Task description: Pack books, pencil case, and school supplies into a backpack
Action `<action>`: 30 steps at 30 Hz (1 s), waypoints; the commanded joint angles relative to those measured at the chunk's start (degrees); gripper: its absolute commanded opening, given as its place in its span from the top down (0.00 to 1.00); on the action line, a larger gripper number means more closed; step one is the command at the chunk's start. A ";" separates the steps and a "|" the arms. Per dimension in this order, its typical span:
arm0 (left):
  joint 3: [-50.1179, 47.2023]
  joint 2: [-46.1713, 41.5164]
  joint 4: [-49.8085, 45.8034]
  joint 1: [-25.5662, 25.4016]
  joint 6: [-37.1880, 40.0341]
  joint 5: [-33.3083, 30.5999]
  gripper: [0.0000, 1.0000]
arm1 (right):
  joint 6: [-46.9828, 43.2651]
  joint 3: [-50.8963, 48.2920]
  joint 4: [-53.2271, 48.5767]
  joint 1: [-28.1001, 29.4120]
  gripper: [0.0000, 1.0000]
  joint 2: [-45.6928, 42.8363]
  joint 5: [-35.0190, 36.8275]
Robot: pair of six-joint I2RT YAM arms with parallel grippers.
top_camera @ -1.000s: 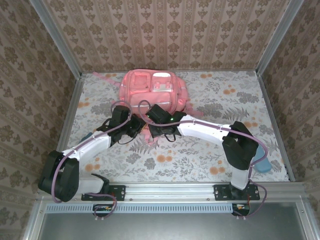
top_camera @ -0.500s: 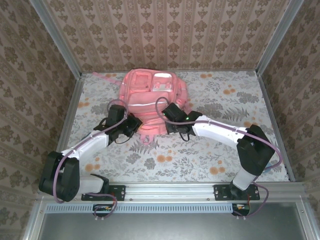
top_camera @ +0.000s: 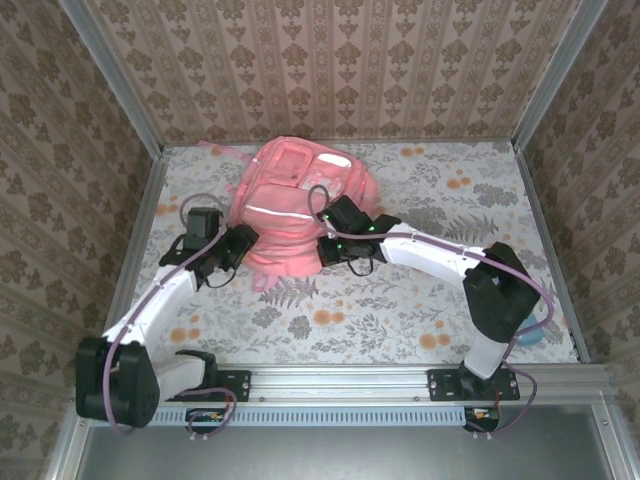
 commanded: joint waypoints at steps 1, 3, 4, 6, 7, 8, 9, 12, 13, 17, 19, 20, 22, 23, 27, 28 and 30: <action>1.27 -3.77 -5.51 0.38 1.43 -0.60 0.43 | 1.13 5.36 5.11 1.11 1.00 3.69 -8.24; -0.29 -5.40 -4.46 0.17 -1.10 1.76 0.39 | 1.44 7.88 5.22 1.37 1.00 5.82 -8.88; -1.36 -5.99 -3.21 0.00 -2.60 2.77 0.38 | 1.61 8.57 5.36 1.45 1.00 6.43 -9.17; -3.76 -7.01 0.20 -0.93 -6.17 4.51 0.37 | 1.80 9.84 5.51 1.50 1.00 7.53 -10.36; -4.53 -7.14 1.86 -1.42 -7.62 5.03 0.37 | 1.93 10.06 5.70 1.57 1.00 7.71 -10.69; -5.13 -7.10 3.18 -2.11 -8.88 5.42 0.37 | 2.06 10.05 5.92 1.66 1.00 7.81 -10.92; -5.52 -6.87 4.31 -3.05 -9.93 5.58 0.37 | 2.07 9.92 6.10 1.74 1.00 7.77 -11.22; -5.73 -5.59 5.89 -5.53 -11.93 4.35 0.36 | 2.36 9.37 6.49 1.88 1.00 7.66 -11.68; -5.81 -5.18 6.08 -6.05 -12.28 3.87 0.36 | 2.33 9.18 6.46 1.88 1.00 7.58 -11.63; -6.96 -2.39 9.71 -6.73 -14.24 3.12 0.39 | 2.34 8.01 6.67 2.14 1.00 6.93 -12.07; -7.07 -0.73 12.29 -6.99 -14.83 3.29 0.43 | 2.04 7.26 6.64 2.38 1.00 6.37 -11.83; -6.67 0.18 13.00 -7.17 -14.67 3.30 0.44 | 1.77 6.86 6.52 2.63 1.00 6.07 -11.65; -5.57 1.78 13.41 -7.50 -13.47 3.30 0.49 | 1.10 6.25 5.94 2.98 1.00 5.35 -10.93; -4.94 2.42 13.03 -7.61 -12.90 3.06 0.53 | 0.59 5.85 5.32 3.18 1.00 4.93 -9.92; -4.30 3.56 12.05 -7.70 -11.49 2.23 0.74 | -0.57 3.25 2.56 3.53 1.00 2.45 -3.51; -4.41 3.56 11.71 -7.70 -11.20 1.88 0.79 | -0.55 2.66 1.62 3.48 1.00 1.97 -1.32; -4.34 3.38 10.72 -7.62 -10.18 1.21 0.91 | -0.53 0.75 -0.35 3.53 1.00 0.26 4.62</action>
